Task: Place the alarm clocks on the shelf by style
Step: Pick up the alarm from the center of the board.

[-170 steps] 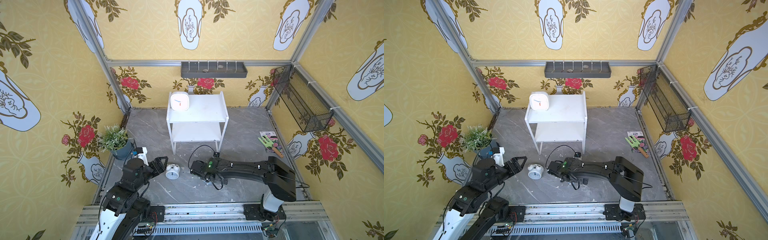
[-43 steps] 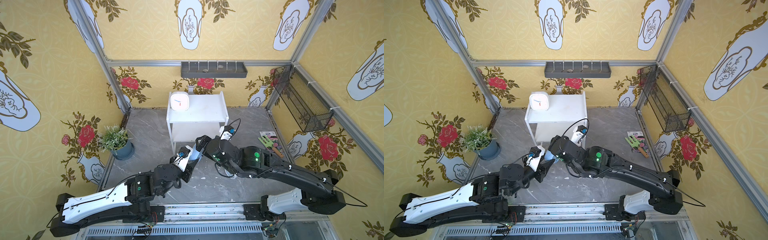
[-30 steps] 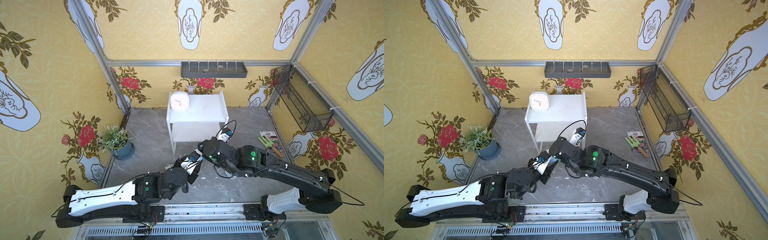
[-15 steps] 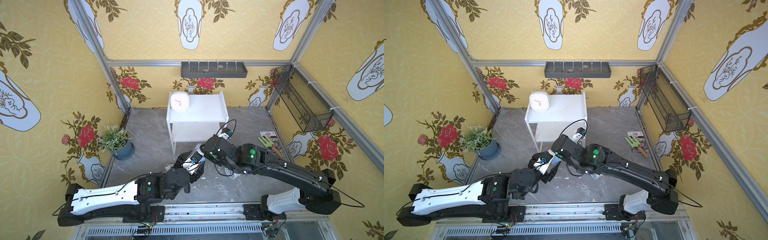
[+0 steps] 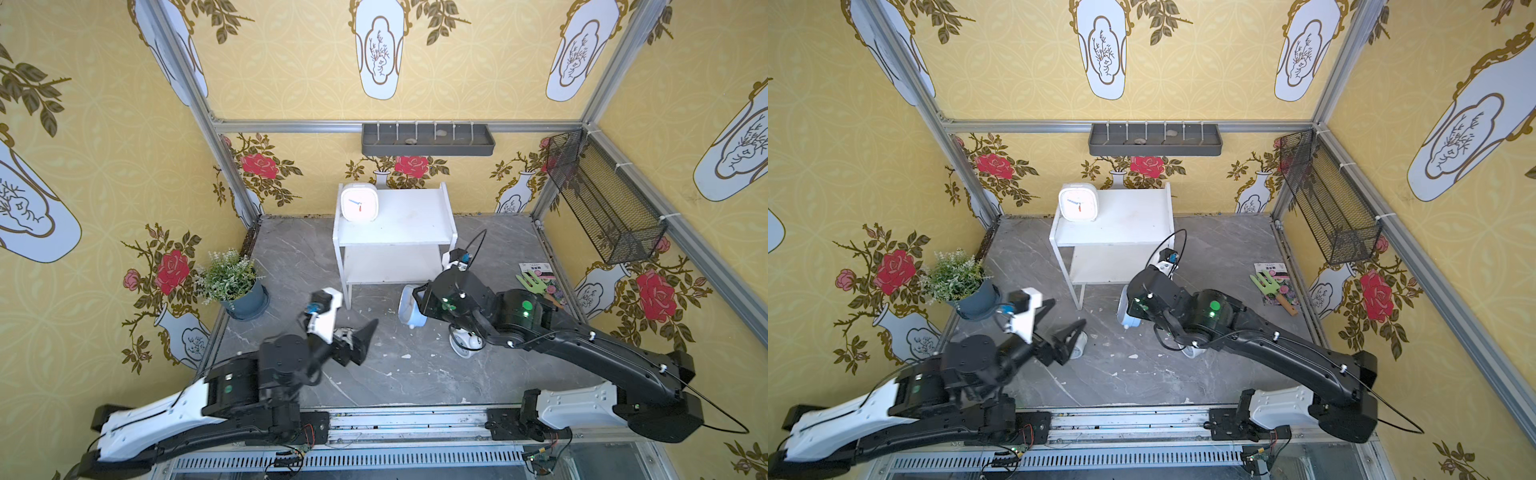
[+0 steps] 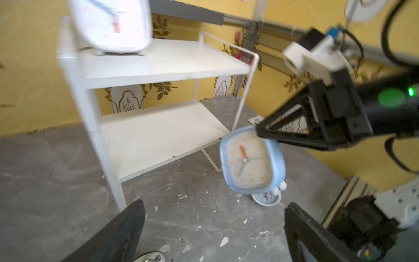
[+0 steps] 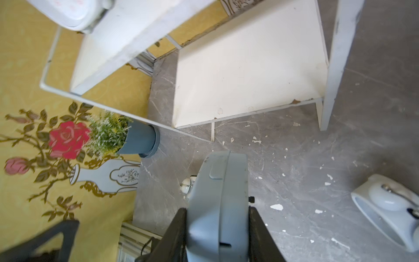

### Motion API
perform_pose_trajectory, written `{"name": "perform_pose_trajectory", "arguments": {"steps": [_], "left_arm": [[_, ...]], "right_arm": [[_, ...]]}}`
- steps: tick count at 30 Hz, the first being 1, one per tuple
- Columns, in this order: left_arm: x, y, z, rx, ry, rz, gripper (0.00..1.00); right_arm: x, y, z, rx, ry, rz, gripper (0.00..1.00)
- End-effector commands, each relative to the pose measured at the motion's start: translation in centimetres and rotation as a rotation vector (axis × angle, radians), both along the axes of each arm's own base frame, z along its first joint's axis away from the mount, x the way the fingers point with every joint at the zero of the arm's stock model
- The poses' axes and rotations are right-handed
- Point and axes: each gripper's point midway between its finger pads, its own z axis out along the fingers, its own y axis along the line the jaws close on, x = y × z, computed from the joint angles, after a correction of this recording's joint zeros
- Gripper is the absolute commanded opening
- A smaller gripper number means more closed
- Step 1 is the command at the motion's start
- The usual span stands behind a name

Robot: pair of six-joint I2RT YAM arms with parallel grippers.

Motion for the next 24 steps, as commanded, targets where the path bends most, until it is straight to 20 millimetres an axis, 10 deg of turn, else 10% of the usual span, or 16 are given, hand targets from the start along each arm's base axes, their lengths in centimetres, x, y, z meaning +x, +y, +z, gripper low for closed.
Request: {"name": "perform_pose_trajectory", "arguments": {"steps": [1, 9, 15, 24], "left_arm": [[-1.6, 3.4, -1.5, -0.151, 0.223, -0.002, 0.97], [-2.0, -0.4, 1.5, -0.192, 0.333, -0.133, 0.99], [-3.5, -3.4, 8.3, -0.535, 0.226, -0.535, 0.99], [-4.3, -4.9, 10.3, -0.667, 0.109, -0.897, 0.99]], "right_arm": [[-1.7, 1.9, 4.9, 0.091, -0.233, 0.306, 0.00], [-6.5, 3.0, 10.1, 0.181, -0.433, 0.680, 0.00], [-6.1, 2.1, 14.5, 0.283, -0.540, 0.742, 0.00], [-6.1, 2.0, 17.9, 0.477, -0.565, 0.820, 0.00]]}}
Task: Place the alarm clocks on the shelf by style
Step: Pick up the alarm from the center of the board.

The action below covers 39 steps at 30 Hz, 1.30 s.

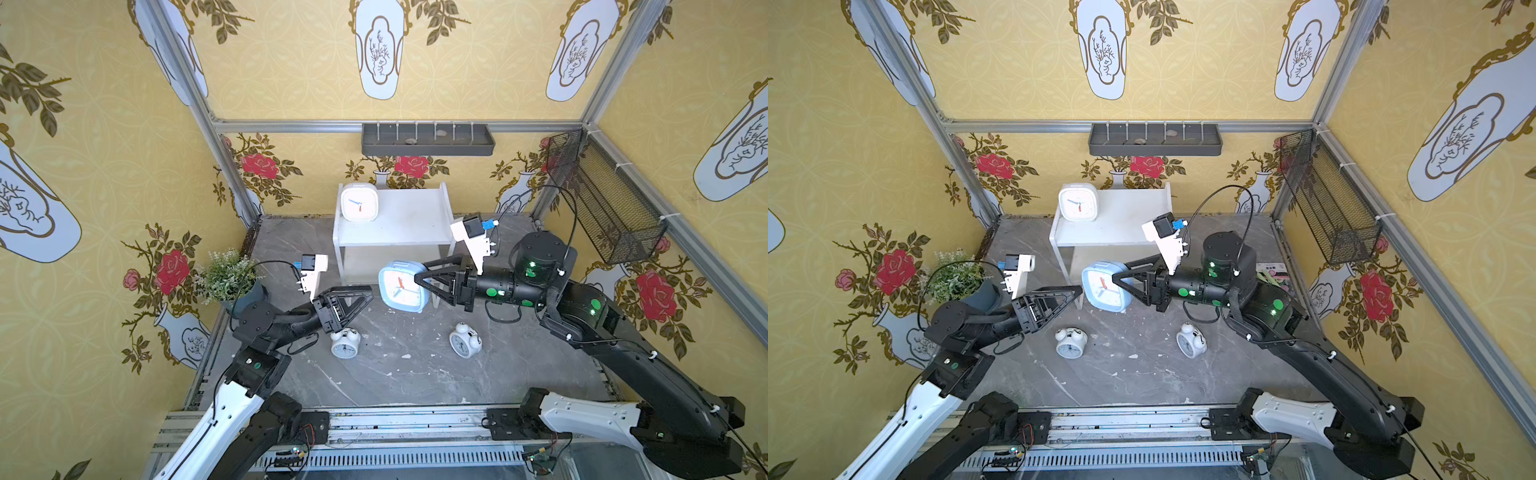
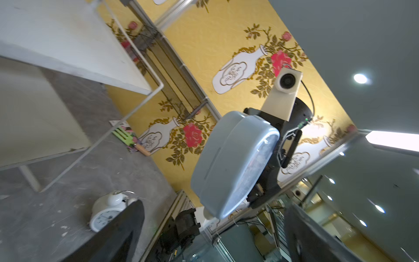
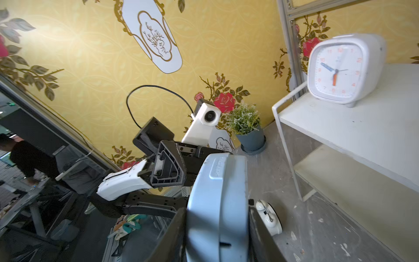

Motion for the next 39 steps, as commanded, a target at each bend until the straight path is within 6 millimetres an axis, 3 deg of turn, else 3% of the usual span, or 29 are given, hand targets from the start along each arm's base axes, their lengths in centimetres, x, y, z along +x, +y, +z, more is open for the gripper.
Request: {"name": "perform_pose_trajectory", "arguments": {"steps": [1, 9, 16, 21, 23, 25, 26, 27, 30, 32, 39], "left_arm": [[-4.3, 0.4, 4.3, -0.111, -0.247, -0.170, 0.99], [-2.5, -0.5, 3.7, -0.074, -0.269, -0.139, 0.96], [-1.8, -0.9, 4.1, -0.090, -0.263, -0.151, 0.58], [-1.5, -1.0, 3.8, -0.092, -0.246, -0.151, 0.36], [-1.4, -1.0, 3.6, -0.092, -0.239, -0.149, 0.28], [-1.3, -1.0, 3.4, -0.089, -0.234, -0.144, 0.27], [-1.2, -1.0, 3.3, -0.087, -0.229, -0.141, 0.27], [-1.1, -1.0, 3.3, -0.087, -0.222, -0.139, 0.27], [-1.0, -0.9, 3.2, -0.088, -0.219, -0.134, 0.27], [-0.9, -0.9, 3.0, -0.086, -0.214, -0.133, 0.28], [-0.8, -1.0, 3.1, -0.083, -0.213, -0.135, 0.26]], "right_arm": [[-1.5, 0.5, 3.2, 0.134, -0.033, 0.112, 0.00], [-1.2, 1.2, 3.4, 0.192, 0.017, 0.183, 0.00], [-0.1, 1.6, 2.2, 0.205, 0.066, 0.206, 0.00], [0.2, 1.5, 1.8, 0.194, 0.080, 0.198, 0.00], [0.3, 1.4, 1.7, 0.185, 0.085, 0.194, 0.10], [0.4, 1.3, 1.2, 0.160, 0.088, 0.181, 0.37], [0.5, 1.2, 1.0, 0.152, 0.090, 0.173, 0.58], [0.4, 1.1, 0.8, 0.145, 0.093, 0.169, 0.70], [0.0, 0.6, 0.3, 0.124, 0.083, 0.169, 0.72], [-0.2, 0.4, 0.1, 0.108, 0.088, 0.169, 0.66], [0.3, 1.4, -1.3, 0.060, 0.127, 0.184, 0.66]]}}
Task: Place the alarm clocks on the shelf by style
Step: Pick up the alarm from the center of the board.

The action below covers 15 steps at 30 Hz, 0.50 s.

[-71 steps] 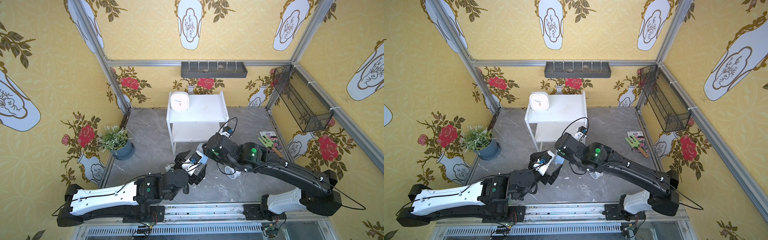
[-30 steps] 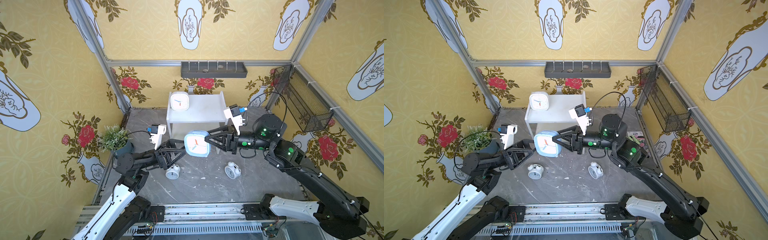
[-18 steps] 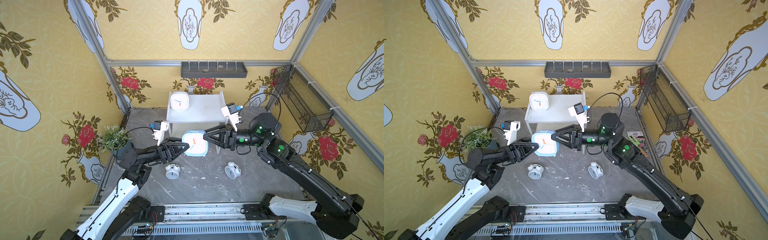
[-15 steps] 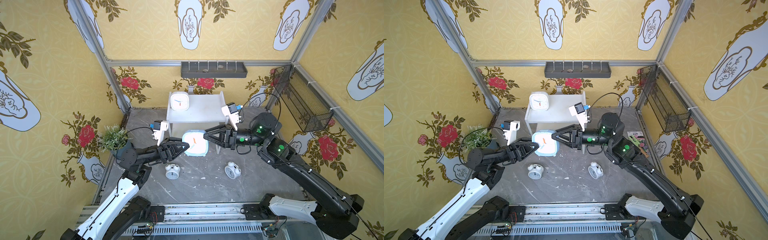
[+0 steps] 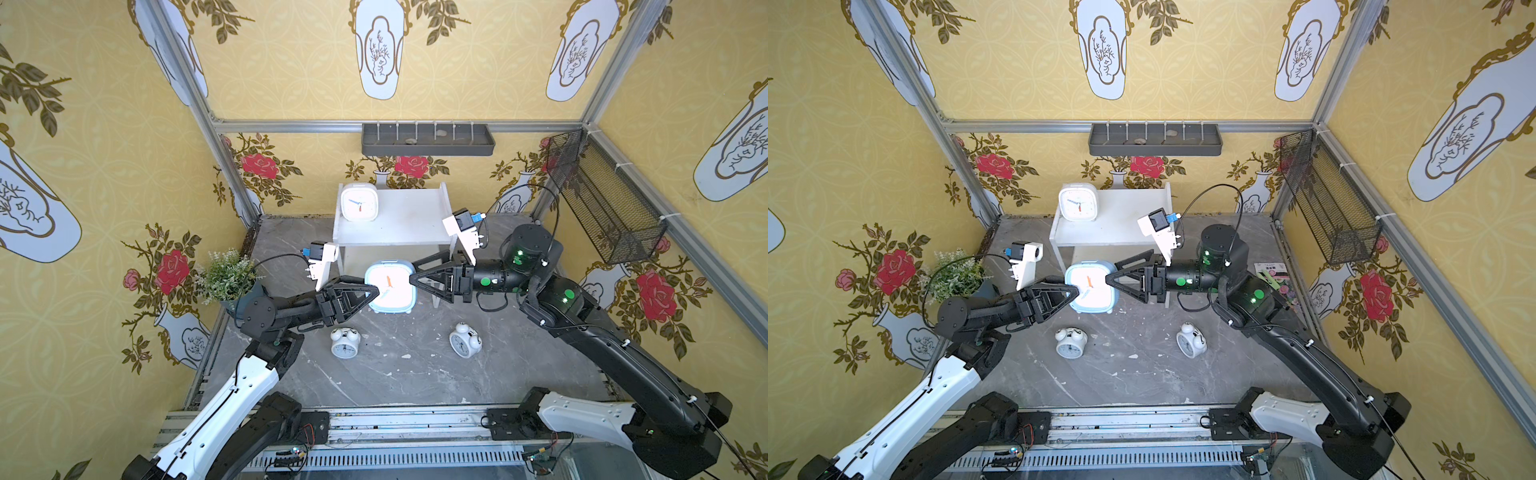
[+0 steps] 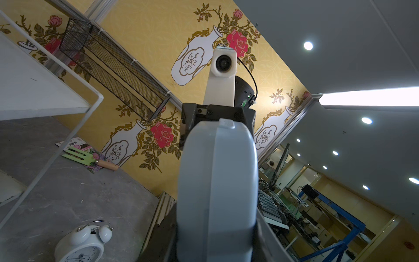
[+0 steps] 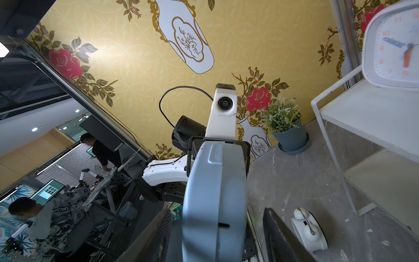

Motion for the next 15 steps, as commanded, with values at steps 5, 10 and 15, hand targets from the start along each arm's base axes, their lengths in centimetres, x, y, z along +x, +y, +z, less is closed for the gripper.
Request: {"name": "perform_pose_trajectory", "arguments": {"steps": [5, 10, 15], "left_arm": [[-0.4, 0.3, 0.6, -0.020, -0.046, 0.006, 0.26], [0.1, 0.1, 0.2, -0.010, -0.023, 0.013, 0.48], [1.3, 0.3, -0.3, 0.026, -0.012, 0.084, 0.84]], "right_arm": [[-0.3, 0.4, -0.5, -0.016, -0.004, 0.036, 0.47], [-0.6, 0.3, -0.4, -0.013, -0.009, 0.050, 0.13], [0.2, -0.2, 0.1, -0.024, -0.063, 0.003, 0.09]]}}
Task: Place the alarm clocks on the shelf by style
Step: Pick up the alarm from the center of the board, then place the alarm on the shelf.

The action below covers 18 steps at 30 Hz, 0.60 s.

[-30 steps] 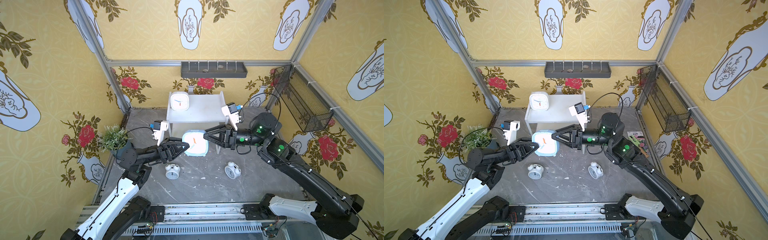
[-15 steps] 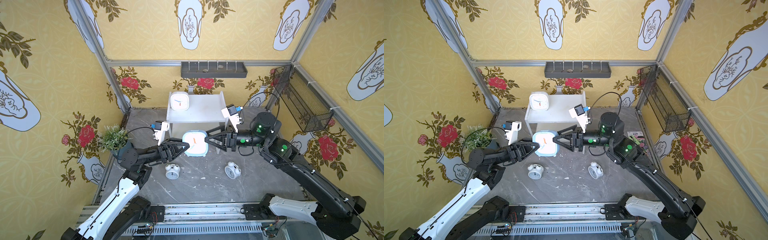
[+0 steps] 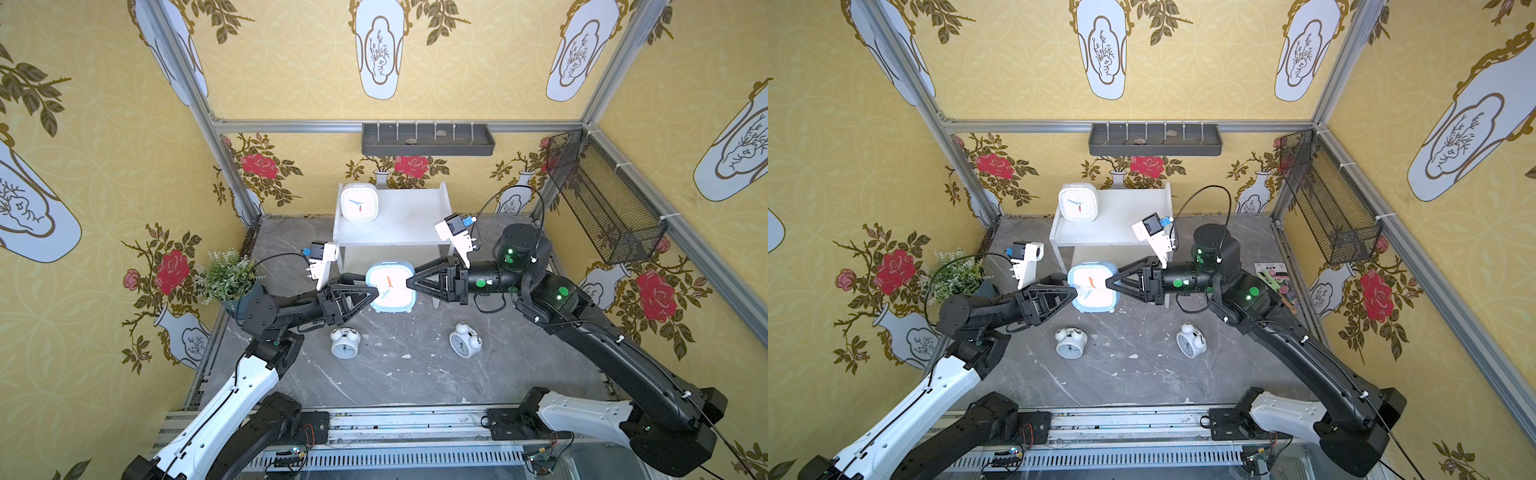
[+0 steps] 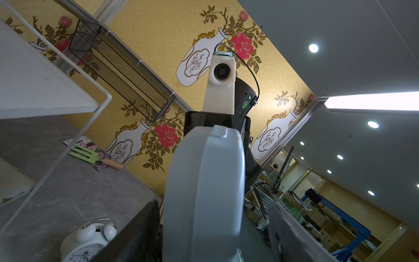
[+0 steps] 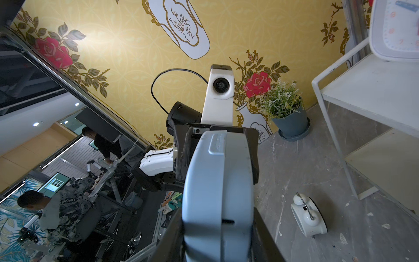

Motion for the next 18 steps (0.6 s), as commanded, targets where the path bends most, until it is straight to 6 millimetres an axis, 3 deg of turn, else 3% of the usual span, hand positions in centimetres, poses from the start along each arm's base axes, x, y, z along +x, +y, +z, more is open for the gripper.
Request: {"name": "perform_pose_trajectory", "arguments": {"steps": [1, 4, 9, 12, 15, 18], "left_arm": [[0.8, 0.5, 0.0, 0.019, -0.029, 0.076, 0.86], [2.5, 1.8, -0.9, 0.077, 0.006, 0.201, 0.90], [4.5, 4.4, -3.4, 0.197, 0.091, 0.413, 0.91], [4.9, 5.9, -4.9, 0.251, 0.116, 0.515, 0.91], [5.1, 7.0, -6.2, 0.271, 0.139, 0.576, 0.91], [5.4, 7.6, -7.4, 0.286, 0.167, 0.605, 0.91]], "right_arm": [[0.9, -0.5, 1.7, 0.023, -0.100, -0.038, 0.08], [4.2, -2.0, 3.2, 0.012, -0.164, -0.111, 0.07], [12.4, -6.8, 5.0, 0.036, -0.201, -0.214, 0.08], [16.3, -8.5, 5.1, 0.042, -0.212, -0.222, 0.07], [18.4, -8.4, 4.4, 0.037, -0.299, -0.202, 0.01], [18.8, -8.1, 3.6, 0.053, -0.401, -0.174, 0.04]]}}
